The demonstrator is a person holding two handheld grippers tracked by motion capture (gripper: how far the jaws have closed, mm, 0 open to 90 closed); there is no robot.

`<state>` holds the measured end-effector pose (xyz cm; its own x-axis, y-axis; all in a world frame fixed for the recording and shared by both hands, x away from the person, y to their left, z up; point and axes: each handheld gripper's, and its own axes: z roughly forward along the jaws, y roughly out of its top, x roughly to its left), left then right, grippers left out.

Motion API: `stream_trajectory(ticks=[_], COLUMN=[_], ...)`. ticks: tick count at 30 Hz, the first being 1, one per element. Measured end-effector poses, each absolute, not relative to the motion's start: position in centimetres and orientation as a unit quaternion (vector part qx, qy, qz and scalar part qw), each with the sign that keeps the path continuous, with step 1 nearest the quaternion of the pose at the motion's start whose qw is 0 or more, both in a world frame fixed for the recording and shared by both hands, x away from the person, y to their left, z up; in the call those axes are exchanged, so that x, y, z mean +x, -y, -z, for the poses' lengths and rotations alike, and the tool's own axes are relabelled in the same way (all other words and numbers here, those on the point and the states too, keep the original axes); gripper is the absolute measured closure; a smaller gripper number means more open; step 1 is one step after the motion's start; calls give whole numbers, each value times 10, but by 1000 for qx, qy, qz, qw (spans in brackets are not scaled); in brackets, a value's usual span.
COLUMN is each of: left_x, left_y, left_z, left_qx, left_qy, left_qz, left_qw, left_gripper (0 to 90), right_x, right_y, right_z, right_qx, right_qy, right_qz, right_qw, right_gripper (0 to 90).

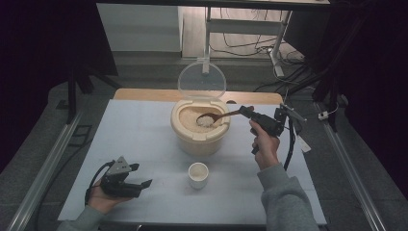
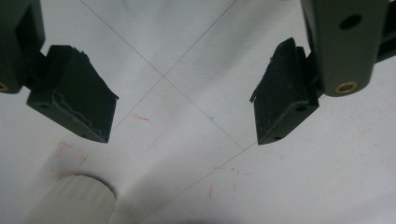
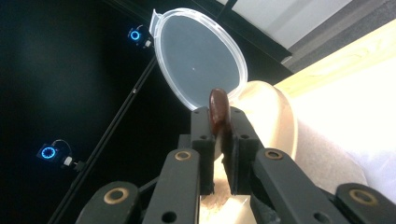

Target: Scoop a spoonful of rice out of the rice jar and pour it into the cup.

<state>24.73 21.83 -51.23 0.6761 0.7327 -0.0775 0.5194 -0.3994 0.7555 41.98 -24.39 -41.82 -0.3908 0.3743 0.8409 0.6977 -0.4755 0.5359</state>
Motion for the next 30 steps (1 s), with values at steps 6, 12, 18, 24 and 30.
stream_trajectory(ticks=[6,12,18,24,30], left_x=[247,247,247,247,247], left_y=[-218,-218,-218,-218,-218], left_z=[512,512,512,512,513], left_qx=[826,826,827,827,827], left_qy=[-379,-378,-377,-377,-377], left_qz=[-135,-134,-134,-134,-134], left_qw=[395,395,395,395,394], left_gripper=[209,209,209,209,209], right_x=[420,419,418,415,408], right_y=[245,247,247,249,252], right_z=[418,413,407,406,405], right_qx=[-539,-535,-531,-527,-522], right_qy=[490,489,490,495,495], right_qz=[672,676,678,677,678], right_qw=[130,133,137,139,152], right_gripper=[828,828,828,828,828])
